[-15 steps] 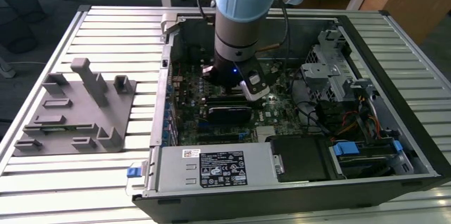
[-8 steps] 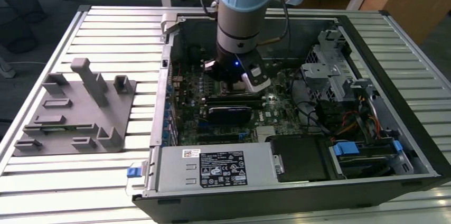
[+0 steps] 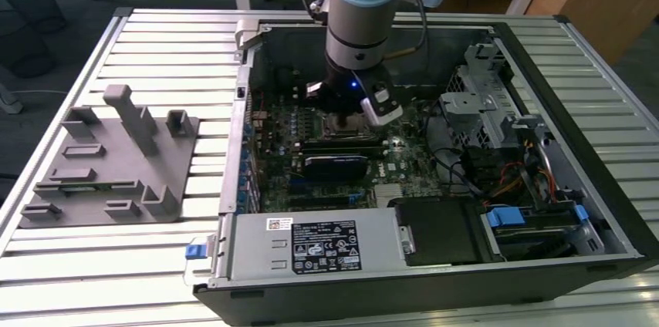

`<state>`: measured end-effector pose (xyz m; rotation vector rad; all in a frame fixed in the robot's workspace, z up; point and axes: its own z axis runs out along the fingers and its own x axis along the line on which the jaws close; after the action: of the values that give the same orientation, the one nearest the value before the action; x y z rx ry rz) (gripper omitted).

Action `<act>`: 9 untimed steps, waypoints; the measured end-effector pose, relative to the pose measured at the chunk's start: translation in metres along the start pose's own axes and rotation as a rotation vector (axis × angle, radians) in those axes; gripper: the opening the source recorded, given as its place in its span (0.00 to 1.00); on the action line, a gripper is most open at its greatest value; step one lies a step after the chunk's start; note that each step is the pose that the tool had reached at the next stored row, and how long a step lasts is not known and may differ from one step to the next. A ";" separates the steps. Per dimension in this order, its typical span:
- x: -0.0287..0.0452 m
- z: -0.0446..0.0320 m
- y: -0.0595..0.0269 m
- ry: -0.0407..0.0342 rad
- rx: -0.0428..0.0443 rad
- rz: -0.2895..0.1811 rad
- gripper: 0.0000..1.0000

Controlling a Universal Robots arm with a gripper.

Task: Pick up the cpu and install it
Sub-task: 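Install the second cpu locking lever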

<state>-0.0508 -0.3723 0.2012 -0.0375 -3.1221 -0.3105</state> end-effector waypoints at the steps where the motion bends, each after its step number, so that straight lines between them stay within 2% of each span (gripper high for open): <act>1: -0.0017 0.0001 0.0007 -0.0001 0.0025 0.000 0.11; 4: -0.0021 -0.0020 0.0012 0.0000 0.0044 0.000 0.11; 9: -0.0021 -0.0138 0.0036 -0.0001 0.0068 0.000 0.11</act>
<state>-0.0486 -0.3716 0.2154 -0.0374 -3.1231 -0.2999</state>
